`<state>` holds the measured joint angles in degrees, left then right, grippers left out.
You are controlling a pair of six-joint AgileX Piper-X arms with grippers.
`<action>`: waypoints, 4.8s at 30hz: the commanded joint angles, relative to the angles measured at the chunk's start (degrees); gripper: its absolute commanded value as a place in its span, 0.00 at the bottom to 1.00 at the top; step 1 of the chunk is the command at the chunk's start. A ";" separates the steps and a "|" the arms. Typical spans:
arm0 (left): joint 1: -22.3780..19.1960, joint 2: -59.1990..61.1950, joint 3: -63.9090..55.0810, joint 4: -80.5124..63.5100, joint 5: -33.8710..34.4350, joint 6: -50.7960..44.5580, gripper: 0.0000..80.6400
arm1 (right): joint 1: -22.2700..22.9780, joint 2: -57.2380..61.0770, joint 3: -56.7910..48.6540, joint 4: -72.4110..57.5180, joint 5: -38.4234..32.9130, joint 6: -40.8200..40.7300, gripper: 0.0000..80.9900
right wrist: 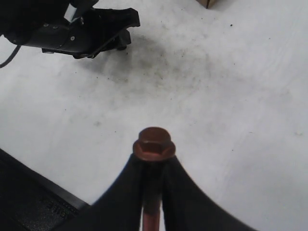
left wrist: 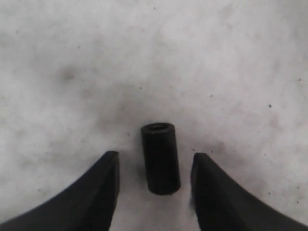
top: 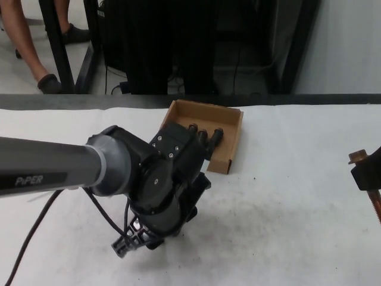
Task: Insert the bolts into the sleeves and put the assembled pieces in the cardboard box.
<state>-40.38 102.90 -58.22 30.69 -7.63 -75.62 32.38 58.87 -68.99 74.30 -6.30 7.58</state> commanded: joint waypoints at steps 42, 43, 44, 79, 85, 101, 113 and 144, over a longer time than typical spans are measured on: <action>-0.13 -1.01 -0.28 -5.75 5.52 16.34 0.01 | 0.01 -0.59 -0.18 -0.41 0.02 -3.30 0.00; -0.13 -2.35 -0.28 -5.64 5.41 22.20 0.01 | 0.01 -0.59 -0.18 -0.68 0.02 -3.28 0.00; -0.13 -3.81 -0.28 -5.66 5.43 28.03 0.01 | 0.01 -0.59 -0.18 -1.10 0.02 -3.28 0.00; 9.03 -41.36 11.51 -10.94 44.84 66.59 0.01 | 3.63 15.51 -0.18 -45.91 -16.50 24.89 0.00; 9.10 -41.36 11.51 -12.12 43.90 66.59 0.01 | 5.36 15.79 -0.18 -48.94 -16.48 26.00 0.00; 9.10 -42.13 11.51 -11.94 39.85 64.93 0.01 | 4.61 16.12 -0.18 -48.82 -12.12 25.91 0.00; 9.10 -43.78 11.51 -12.06 35.91 64.93 0.01 | 4.61 16.74 -0.18 -48.42 -11.50 25.91 0.00; 9.10 -43.78 11.51 -16.72 32.51 62.74 0.01 | 4.78 16.07 -0.18 -48.06 -13.35 28.11 0.00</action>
<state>-31.39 60.00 -46.42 16.53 25.82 -12.86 37.19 75.65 -68.99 25.95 -19.12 36.05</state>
